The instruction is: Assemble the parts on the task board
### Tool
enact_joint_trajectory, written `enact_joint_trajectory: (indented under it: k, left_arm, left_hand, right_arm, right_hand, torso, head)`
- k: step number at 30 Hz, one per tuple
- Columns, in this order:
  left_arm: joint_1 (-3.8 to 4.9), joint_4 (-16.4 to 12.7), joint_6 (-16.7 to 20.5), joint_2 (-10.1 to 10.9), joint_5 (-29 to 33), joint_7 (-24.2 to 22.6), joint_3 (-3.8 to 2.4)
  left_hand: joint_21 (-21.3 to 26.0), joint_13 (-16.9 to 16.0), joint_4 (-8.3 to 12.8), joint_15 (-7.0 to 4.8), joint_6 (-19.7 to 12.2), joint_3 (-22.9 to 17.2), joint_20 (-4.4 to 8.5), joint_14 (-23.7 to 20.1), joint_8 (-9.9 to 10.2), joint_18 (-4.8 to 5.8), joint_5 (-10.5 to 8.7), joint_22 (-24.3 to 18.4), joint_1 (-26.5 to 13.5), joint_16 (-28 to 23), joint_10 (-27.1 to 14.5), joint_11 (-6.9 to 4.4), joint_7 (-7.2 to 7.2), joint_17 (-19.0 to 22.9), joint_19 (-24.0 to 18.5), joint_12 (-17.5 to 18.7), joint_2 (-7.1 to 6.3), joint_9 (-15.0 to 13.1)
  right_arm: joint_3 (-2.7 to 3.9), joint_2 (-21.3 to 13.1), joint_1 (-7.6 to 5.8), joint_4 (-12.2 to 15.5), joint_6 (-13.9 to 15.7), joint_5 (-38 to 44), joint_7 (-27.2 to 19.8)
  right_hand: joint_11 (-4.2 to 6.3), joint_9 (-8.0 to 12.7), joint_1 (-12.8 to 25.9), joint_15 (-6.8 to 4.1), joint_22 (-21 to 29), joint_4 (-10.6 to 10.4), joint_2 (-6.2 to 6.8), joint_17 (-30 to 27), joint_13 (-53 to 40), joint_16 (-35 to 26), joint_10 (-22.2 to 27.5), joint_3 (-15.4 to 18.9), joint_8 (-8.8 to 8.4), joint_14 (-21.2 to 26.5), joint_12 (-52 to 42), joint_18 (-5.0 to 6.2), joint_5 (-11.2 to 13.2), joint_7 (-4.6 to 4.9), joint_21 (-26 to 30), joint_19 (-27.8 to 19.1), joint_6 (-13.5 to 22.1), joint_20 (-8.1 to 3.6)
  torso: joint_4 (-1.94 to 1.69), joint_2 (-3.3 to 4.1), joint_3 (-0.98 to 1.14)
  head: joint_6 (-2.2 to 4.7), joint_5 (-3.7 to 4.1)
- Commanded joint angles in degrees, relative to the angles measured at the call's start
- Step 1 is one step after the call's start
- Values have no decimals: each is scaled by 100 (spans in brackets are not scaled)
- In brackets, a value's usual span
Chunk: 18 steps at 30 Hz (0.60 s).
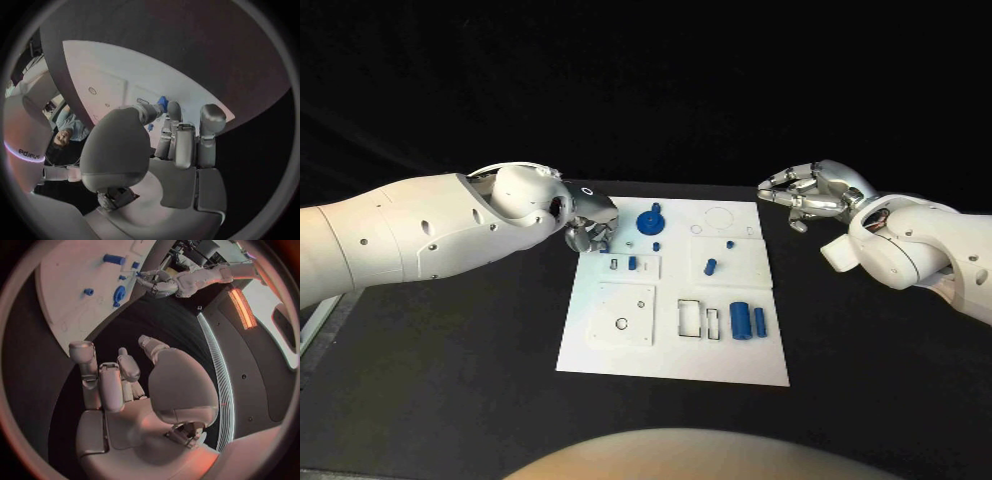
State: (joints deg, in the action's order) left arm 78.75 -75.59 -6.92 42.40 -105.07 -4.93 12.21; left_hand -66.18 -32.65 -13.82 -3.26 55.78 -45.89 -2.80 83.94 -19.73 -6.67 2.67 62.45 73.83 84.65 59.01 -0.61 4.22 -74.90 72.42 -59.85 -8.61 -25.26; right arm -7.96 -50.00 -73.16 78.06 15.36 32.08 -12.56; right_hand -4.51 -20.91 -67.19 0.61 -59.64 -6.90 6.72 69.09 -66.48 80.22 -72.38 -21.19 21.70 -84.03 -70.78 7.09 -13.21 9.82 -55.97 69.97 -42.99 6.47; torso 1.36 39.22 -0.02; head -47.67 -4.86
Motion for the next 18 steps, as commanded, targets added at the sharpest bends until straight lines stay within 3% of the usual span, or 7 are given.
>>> enact_joint_trajectory:
  k: [1,11,18]
  left_arm:
    - [-2,-12,235,34,299,175,-8]
    - [-1,9,182,174,1318,699,-167]
    - [1,-11,204,256,2274,1147,-215]
  left_hand:
    - [-31,-4,281,-21,88,-327,-11,130,-205,-15,17,20,-103,28,44,4,-54,-539,52,32,-4,-186]
    - [-167,-90,710,-48,164,-919,13,192,-368,11,20,176,-516,86,141,-23,-68,-644,127,53,-221,-351]
    - [-355,-390,922,-74,252,-1132,34,294,-491,55,23,388,-783,194,386,-58,-95,-838,253,-123,-298,-436]
  right_arm:
    - [0,8,5,-2,-91,10,-47]
    - [-1,19,8,-15,-89,11,-40]
    - [-1,26,8,-19,-88,11,-36]
  right_hand:
    - [-19,-2,-1,-30,3,-33,-50,7,-5,-31,-36,-9,40,-122,-32,75,-28,-12,19,-9,28,-12]
    - [-18,-2,-5,-31,5,-37,-50,-3,1,-37,-33,-8,44,-120,-28,76,-29,-13,25,-10,26,-12]
    - [-18,-2,-5,-31,5,-37,-50,-3,1,-37,-33,-8,44,-120,-28,76,-29,-13,25,-10,26,-12]
  torso:
    - [2,-4,3]
    - [-2,-11,7]
    - [-4,-7,6]
  head:
    - [15,-4]
    - [28,-23]
    - [45,-37]
